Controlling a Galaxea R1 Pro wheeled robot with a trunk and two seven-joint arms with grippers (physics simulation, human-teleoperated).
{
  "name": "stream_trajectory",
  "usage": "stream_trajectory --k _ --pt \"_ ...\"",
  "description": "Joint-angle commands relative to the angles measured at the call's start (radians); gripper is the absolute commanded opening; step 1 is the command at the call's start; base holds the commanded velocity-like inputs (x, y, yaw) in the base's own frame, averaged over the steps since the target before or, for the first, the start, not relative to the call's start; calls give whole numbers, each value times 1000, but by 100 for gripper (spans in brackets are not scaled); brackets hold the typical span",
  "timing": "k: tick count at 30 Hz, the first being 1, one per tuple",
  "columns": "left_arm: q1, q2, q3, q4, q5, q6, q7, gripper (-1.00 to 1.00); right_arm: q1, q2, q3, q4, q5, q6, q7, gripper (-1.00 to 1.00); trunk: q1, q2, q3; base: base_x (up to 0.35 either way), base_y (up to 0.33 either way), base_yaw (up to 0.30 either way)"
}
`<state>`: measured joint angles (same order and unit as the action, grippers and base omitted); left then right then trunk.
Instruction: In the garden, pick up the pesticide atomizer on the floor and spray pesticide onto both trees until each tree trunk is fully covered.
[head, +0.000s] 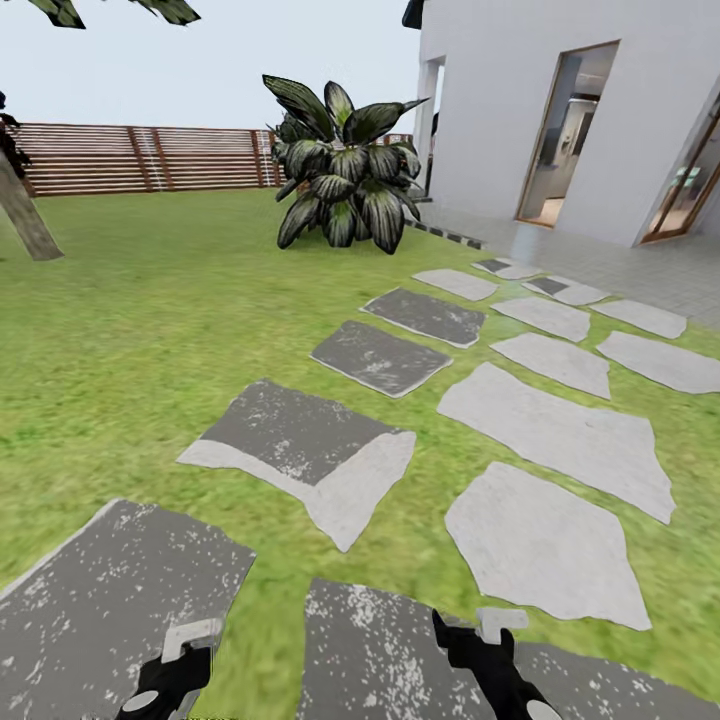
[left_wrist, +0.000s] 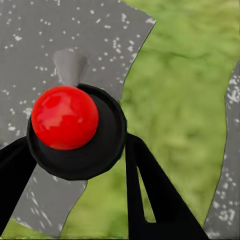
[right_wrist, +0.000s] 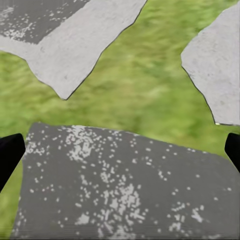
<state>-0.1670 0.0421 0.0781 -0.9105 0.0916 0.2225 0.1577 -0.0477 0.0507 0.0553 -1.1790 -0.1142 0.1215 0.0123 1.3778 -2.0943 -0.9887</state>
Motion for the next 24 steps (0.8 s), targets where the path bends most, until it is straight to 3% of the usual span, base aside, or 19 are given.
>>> stream_trajectory --k 1,9,24 --pt "0 1 1 12 -1 -2 1 -100 0 1 1 9 0 0 0 100 -4 7 4 0 0 223" --pt "1 4 3 75 3 -71 3 -100 0 3 2 82 -1 -2 0 100 -35 63 37 0 0 223" --pt "1 9 5 81 6 -78 1 -100 0 5 4 108 -6 -33 0 100 -92 168 99 0 0 215"
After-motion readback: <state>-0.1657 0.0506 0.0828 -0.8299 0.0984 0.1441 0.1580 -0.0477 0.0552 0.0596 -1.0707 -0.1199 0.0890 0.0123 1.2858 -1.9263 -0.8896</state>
